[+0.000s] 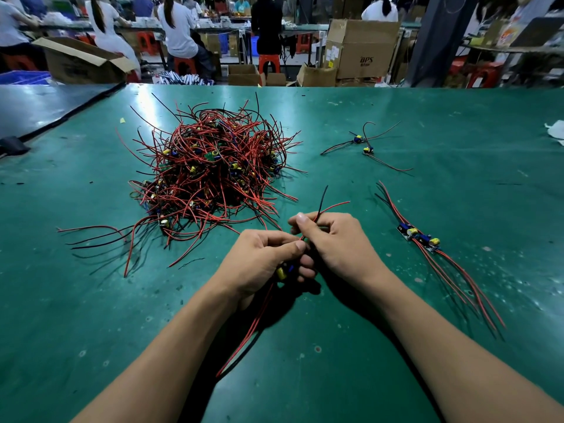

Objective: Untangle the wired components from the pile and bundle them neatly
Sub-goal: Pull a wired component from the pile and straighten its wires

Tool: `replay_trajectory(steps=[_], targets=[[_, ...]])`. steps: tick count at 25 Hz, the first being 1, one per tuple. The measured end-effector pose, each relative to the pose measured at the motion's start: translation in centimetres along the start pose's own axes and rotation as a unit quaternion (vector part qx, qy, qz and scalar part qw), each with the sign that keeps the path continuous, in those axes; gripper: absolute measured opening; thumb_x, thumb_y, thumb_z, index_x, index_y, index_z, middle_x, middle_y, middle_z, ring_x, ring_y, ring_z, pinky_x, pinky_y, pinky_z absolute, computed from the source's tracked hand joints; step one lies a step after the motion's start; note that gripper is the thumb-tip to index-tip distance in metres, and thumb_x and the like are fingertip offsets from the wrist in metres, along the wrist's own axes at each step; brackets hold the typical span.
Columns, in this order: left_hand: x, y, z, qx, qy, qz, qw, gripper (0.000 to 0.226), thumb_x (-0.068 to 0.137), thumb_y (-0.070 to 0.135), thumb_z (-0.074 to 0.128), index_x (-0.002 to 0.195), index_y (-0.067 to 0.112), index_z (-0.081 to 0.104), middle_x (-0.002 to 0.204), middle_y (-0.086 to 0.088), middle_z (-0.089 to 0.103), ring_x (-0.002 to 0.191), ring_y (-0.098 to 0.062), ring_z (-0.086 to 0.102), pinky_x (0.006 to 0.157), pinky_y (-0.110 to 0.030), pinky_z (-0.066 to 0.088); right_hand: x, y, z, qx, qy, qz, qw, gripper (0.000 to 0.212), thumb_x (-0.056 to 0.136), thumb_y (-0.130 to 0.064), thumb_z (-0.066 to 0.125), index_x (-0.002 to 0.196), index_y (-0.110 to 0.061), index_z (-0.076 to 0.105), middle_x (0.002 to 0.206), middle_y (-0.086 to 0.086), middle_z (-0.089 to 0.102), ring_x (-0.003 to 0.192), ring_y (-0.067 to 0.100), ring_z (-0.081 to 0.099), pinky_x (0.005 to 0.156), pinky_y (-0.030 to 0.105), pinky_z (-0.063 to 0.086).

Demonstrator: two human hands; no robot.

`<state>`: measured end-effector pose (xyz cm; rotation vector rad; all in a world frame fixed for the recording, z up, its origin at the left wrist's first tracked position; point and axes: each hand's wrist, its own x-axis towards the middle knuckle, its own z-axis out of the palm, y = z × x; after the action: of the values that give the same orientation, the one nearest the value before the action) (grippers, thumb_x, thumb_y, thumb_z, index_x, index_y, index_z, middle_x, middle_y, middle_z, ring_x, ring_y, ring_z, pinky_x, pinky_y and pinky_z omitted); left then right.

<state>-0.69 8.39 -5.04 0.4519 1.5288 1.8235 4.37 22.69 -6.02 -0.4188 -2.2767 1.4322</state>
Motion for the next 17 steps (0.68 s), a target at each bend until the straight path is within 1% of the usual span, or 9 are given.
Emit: replay_trajectory(steps=[2, 5, 8, 9, 10, 12, 14, 16, 17], targets=[[0.1, 0.1, 0.0, -0.001, -0.002, -0.006, 1.0, 0.011, 0.093, 0.0, 0.056, 0.088, -0.007, 0.064, 0.068, -0.018, 0.066, 0.055, -0.023, 0.065, 0.056, -0.027, 0.057, 0.2, 0.1, 0.2, -0.02, 0.033, -0.026, 0.999, 0.028, 0.098, -0.031, 0.062, 0.092, -0.009, 0.079, 0.085, -0.001, 0.077, 0.079, 0.008, 0.07, 0.081, 0.035, 0.055], [0.1, 0.3, -0.1, -0.01, -0.009, -0.015, 1.0, 0.01, 0.092, 0.0, 0.057, 0.086, -0.005, 0.064, 0.068, -0.018, 0.066, 0.055, -0.024, 0.065, 0.056, -0.027, 0.056, 0.5, 0.6, 0.2, -0.064, 0.082, -0.061, 0.993, 0.037, 0.099, -0.033, 0.061, 0.084, -0.003, 0.076, 0.079, 0.008, 0.075, 0.076, 0.019, 0.069, 0.076, 0.038, 0.052], [-0.2, 0.4, -0.1, -0.004, -0.02, -0.022, 1.0, 0.01, 0.091, 0.001, 0.059, 0.085, -0.005, 0.065, 0.069, -0.018, 0.066, 0.056, -0.024, 0.065, 0.057, -0.028, 0.056, 1.1, 0.9, -0.6, -0.022, 0.128, -0.035, 0.991, 0.032, 0.1, -0.033, 0.059, 0.083, -0.014, 0.077, 0.077, 0.004, 0.075, 0.052, 0.0, 0.057, 0.06, 0.025, 0.05], [-0.3, 0.3, -0.1, -0.003, -0.019, -0.022, 1.0, 0.01, 0.091, 0.001, 0.059, 0.085, -0.005, 0.065, 0.069, -0.018, 0.066, 0.056, -0.025, 0.065, 0.057, -0.028, 0.056, 1.2, 0.8, -0.7, -0.001, 0.129, -0.021, 0.991, 0.031, 0.101, -0.033, 0.058, 0.082, -0.016, 0.076, 0.075, 0.003, 0.075, 0.046, -0.001, 0.053, 0.052, 0.02, 0.046], [-0.3, 0.3, -0.1, -0.004, -0.016, -0.021, 1.0, 0.01, 0.091, 0.001, 0.059, 0.086, -0.005, 0.065, 0.069, -0.019, 0.066, 0.056, -0.025, 0.065, 0.057, -0.028, 0.056, 1.2, 0.8, -0.7, 0.031, 0.123, -0.007, 0.992, 0.032, 0.101, -0.033, 0.057, 0.08, -0.017, 0.074, 0.073, 0.001, 0.074, 0.042, 0.0, 0.049, 0.047, 0.017, 0.041], [-0.2, 0.2, -0.1, -0.018, -0.006, -0.015, 1.0, 0.01, 0.091, 0.001, 0.059, 0.089, -0.007, 0.064, 0.07, -0.019, 0.066, 0.057, -0.025, 0.065, 0.058, -0.029, 0.057, 1.2, 0.4, -0.5, 0.162, 0.1, 0.035, 0.981, 0.033, 0.1, -0.034, 0.058, 0.078, -0.014, 0.072, 0.068, 0.0, 0.07, 0.039, 0.007, 0.044, 0.039, 0.018, 0.033], [-0.2, 0.1, 0.1, -0.03, 0.005, -0.007, 1.0, 0.01, 0.091, 0.001, 0.059, 0.091, -0.008, 0.064, 0.07, -0.02, 0.066, 0.056, -0.025, 0.064, 0.058, -0.03, 0.056, 0.9, 0.0, -0.4, 0.265, 0.048, 0.097, 0.958, 0.036, 0.093, -0.044, 0.065, 0.077, -0.012, 0.072, 0.066, 0.006, 0.064, 0.039, 0.011, 0.04, 0.04, 0.019, 0.028], [-0.1, 0.0, 0.2, -0.024, 0.011, 0.004, 1.0, 0.01, 0.091, 0.002, 0.059, 0.09, -0.006, 0.066, 0.07, -0.019, 0.067, 0.056, -0.024, 0.064, 0.058, -0.03, 0.056, 0.1, -0.1, 0.0, 0.273, -0.028, 0.141, 0.951, 0.042, 0.084, -0.051, 0.074, 0.08, -0.008, 0.071, 0.057, 0.01, 0.052, 0.039, 0.015, 0.038, 0.042, 0.02, 0.031], [-0.1, -0.1, 0.2, -0.017, 0.012, 0.01, 1.0, 0.011, 0.091, 0.001, 0.059, 0.09, -0.005, 0.067, 0.071, -0.019, 0.068, 0.056, -0.023, 0.064, 0.058, -0.029, 0.056, -0.3, -0.2, 0.3, 0.279, -0.06, 0.145, 0.947, 0.043, 0.084, -0.046, 0.075, 0.082, -0.004, 0.068, 0.053, 0.01, 0.047, 0.038, 0.016, 0.038, 0.042, 0.021, 0.035]])
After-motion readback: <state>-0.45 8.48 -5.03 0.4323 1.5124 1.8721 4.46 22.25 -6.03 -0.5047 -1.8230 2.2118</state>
